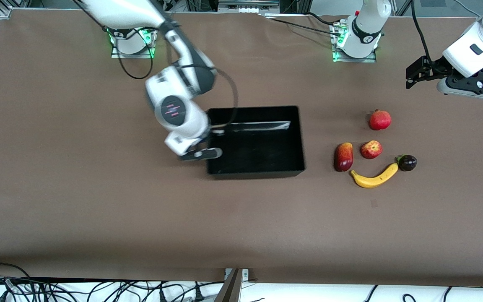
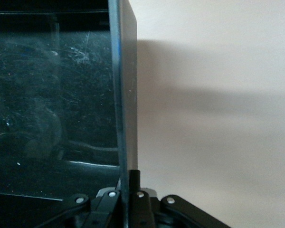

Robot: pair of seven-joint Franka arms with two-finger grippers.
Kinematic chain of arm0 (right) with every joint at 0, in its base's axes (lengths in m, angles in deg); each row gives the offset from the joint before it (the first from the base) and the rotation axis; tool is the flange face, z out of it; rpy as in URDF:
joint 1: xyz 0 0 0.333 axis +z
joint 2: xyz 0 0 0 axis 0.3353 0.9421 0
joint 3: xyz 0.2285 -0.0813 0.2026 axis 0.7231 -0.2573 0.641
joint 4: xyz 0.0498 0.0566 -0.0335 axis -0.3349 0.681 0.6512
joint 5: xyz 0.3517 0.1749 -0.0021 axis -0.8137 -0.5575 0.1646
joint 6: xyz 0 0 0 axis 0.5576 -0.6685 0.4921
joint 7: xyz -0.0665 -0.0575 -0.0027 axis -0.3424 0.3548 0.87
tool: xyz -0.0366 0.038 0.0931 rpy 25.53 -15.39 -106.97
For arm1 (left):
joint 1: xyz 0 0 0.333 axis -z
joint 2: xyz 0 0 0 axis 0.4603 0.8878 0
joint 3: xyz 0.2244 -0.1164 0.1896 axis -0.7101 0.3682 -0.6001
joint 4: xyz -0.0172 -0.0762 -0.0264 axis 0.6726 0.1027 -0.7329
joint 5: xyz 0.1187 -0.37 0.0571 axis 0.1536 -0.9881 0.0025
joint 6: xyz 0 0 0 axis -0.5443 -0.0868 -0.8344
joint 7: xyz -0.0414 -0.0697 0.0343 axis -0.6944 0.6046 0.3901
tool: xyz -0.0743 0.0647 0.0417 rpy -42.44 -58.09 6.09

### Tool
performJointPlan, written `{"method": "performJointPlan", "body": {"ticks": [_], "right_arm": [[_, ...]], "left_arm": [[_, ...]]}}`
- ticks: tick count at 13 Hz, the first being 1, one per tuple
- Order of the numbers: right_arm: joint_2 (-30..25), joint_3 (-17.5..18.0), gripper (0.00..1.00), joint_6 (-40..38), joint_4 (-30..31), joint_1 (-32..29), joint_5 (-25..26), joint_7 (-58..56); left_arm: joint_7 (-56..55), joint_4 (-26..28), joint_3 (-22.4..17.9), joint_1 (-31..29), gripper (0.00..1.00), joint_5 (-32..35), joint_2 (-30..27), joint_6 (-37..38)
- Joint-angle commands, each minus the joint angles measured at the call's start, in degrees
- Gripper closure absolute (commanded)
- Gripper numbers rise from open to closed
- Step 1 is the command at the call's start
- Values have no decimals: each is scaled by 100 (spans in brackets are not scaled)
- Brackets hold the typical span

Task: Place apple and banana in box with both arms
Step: 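Push the black box toward the fruit with the right gripper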

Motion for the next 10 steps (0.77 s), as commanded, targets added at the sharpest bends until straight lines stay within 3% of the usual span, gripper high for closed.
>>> {"method": "performJointPlan", "body": {"ticks": [1,4,5,6,10], "right_arm": [[603,-74,100,331,-647,498,-133,383],[920,-82,100,482,-648,684,-133,471],[947,-82,32,595,-639,710,-115,471],[939,-82,0,649,-648,745,-89,419],[186,-205,0,63,-656,597,-124,340]], "left_arm": [[-64,-153,4,32,0,109,72,16],[-64,-153,4,32,0,100,72,16],[-64,-153,13,32,0,100,72,16],[-64,-153,13,32,0,109,72,16],[-64,-153,13,32,0,100,72,16]]}}
